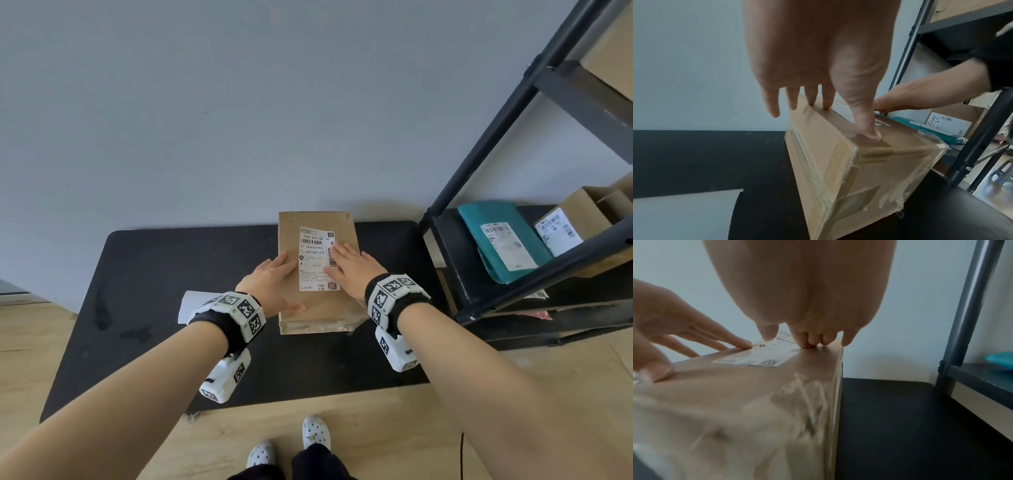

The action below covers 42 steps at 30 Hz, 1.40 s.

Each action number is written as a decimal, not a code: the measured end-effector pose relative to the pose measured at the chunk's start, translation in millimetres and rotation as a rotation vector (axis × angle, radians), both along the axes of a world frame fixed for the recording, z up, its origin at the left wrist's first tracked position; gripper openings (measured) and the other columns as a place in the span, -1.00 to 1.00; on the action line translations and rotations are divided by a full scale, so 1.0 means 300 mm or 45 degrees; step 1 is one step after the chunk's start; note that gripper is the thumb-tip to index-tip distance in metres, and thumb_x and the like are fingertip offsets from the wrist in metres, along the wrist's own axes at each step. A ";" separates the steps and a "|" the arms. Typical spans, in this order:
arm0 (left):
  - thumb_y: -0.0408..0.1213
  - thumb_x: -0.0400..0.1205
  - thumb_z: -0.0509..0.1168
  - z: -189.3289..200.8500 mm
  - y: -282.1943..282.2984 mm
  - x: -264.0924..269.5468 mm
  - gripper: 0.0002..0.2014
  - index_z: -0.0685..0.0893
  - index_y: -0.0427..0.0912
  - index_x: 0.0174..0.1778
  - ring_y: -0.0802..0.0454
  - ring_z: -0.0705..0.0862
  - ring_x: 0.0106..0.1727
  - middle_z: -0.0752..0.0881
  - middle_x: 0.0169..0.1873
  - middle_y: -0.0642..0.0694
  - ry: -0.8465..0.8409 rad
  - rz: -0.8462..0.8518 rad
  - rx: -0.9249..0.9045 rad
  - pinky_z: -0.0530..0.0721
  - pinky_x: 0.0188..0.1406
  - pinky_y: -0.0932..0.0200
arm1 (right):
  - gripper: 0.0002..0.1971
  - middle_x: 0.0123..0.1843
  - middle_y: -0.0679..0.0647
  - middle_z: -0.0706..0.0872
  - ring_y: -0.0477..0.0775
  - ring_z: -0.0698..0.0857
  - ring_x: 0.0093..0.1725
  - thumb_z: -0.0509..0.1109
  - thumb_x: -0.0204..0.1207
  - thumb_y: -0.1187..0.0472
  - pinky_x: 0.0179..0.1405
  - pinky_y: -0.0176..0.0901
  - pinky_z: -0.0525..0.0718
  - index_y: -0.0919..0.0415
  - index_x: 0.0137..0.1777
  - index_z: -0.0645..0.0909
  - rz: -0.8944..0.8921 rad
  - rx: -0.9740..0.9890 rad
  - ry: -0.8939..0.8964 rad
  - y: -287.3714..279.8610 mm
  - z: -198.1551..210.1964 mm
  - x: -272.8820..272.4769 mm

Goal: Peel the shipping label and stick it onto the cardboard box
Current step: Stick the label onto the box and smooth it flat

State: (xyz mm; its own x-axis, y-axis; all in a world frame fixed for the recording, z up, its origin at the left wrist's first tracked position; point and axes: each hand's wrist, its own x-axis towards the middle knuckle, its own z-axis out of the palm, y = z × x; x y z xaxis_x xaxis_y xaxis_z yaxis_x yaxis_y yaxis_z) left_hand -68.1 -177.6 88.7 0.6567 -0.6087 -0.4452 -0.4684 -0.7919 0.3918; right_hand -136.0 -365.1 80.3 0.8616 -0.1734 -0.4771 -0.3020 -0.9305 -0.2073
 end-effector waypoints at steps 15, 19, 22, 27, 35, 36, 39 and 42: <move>0.10 0.40 0.49 0.020 -0.001 0.000 -0.07 0.16 0.11 0.64 0.01 0.05 0.71 0.01 0.69 0.17 -0.004 -0.010 0.008 0.24 0.62 -0.08 | -0.41 0.75 0.08 -0.15 0.03 -0.10 0.73 -0.13 0.73 0.01 0.71 0.04 0.00 0.22 0.69 -0.12 0.182 0.014 0.033 0.029 0.026 0.181; 0.10 0.40 0.50 0.014 0.003 -0.002 -0.06 0.14 0.12 0.64 0.00 0.06 0.71 0.01 0.69 0.18 0.000 0.007 -0.007 0.23 0.62 -0.09 | -0.43 0.75 0.08 -0.17 0.02 -0.10 0.73 -0.14 0.74 0.03 0.71 0.03 -0.01 0.22 0.69 -0.13 0.233 0.038 0.047 0.057 0.037 0.205; 0.11 0.39 0.50 0.008 0.006 -0.003 -0.05 0.14 0.10 0.64 0.00 0.08 0.70 0.02 0.69 0.18 -0.012 0.024 -0.012 0.26 0.63 -0.10 | -0.44 0.75 0.08 -0.14 0.01 -0.08 0.73 -0.13 0.74 0.06 0.71 0.00 0.00 0.23 0.68 -0.12 0.252 0.044 0.030 0.058 0.040 0.191; 0.13 0.39 0.49 0.000 0.007 -0.007 -0.05 0.14 0.05 0.64 0.02 0.11 0.69 0.02 0.69 0.19 -0.032 0.025 -0.003 0.33 0.59 -0.06 | -0.42 0.75 0.07 -0.10 0.01 -0.07 0.72 -0.11 0.74 0.03 0.70 -0.03 -0.01 0.24 0.69 -0.10 0.275 0.054 -0.018 0.085 0.037 0.114; 0.14 0.42 0.45 -0.005 0.009 -0.016 -0.03 0.05 0.06 0.67 0.02 0.08 0.70 -0.05 0.69 0.19 -0.019 0.006 0.001 0.28 0.62 -0.13 | -0.42 0.75 0.03 -0.08 0.02 -0.05 0.72 -0.07 0.73 0.05 0.71 0.01 0.00 0.16 0.69 -0.10 0.283 0.074 -0.041 0.146 0.012 -0.016; 0.13 0.43 0.45 -0.003 0.009 -0.017 -0.03 0.05 0.06 0.67 0.02 0.08 0.70 -0.05 0.70 0.19 -0.019 0.004 0.003 0.27 0.63 -0.15 | -0.42 0.75 0.02 -0.08 0.02 -0.05 0.72 -0.07 0.73 0.05 0.70 0.01 -0.01 0.16 0.69 -0.10 0.281 0.080 -0.043 0.154 0.010 -0.030; 0.12 0.45 0.43 0.003 0.006 -0.023 -0.05 0.04 0.04 0.67 0.00 0.08 0.70 -0.04 0.70 0.15 -0.027 -0.014 0.016 0.28 0.62 -0.15 | -0.42 0.75 0.01 -0.09 0.01 -0.06 0.72 -0.08 0.74 0.02 0.68 -0.04 -0.05 0.15 0.69 -0.11 0.282 0.103 -0.031 0.173 0.009 -0.075; 0.12 0.48 0.41 0.007 0.007 -0.031 -0.08 0.06 0.02 0.67 -0.02 0.10 0.70 -0.04 0.70 0.13 -0.060 -0.036 0.030 0.32 0.60 -0.15 | -0.42 0.75 -0.01 -0.11 -0.03 -0.07 0.72 -0.07 0.73 0.02 0.68 -0.07 -0.05 0.12 0.69 -0.12 0.312 0.075 -0.051 0.173 -0.002 -0.115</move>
State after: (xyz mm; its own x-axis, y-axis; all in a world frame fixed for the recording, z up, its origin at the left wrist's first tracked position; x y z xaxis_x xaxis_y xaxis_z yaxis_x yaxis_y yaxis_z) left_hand -77.3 -175.5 90.7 0.6601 -0.6169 -0.4286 -0.5078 -0.7869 0.3505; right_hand -170.5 -313.3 79.8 0.8929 0.0705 -0.4448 -0.0591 -0.9608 -0.2708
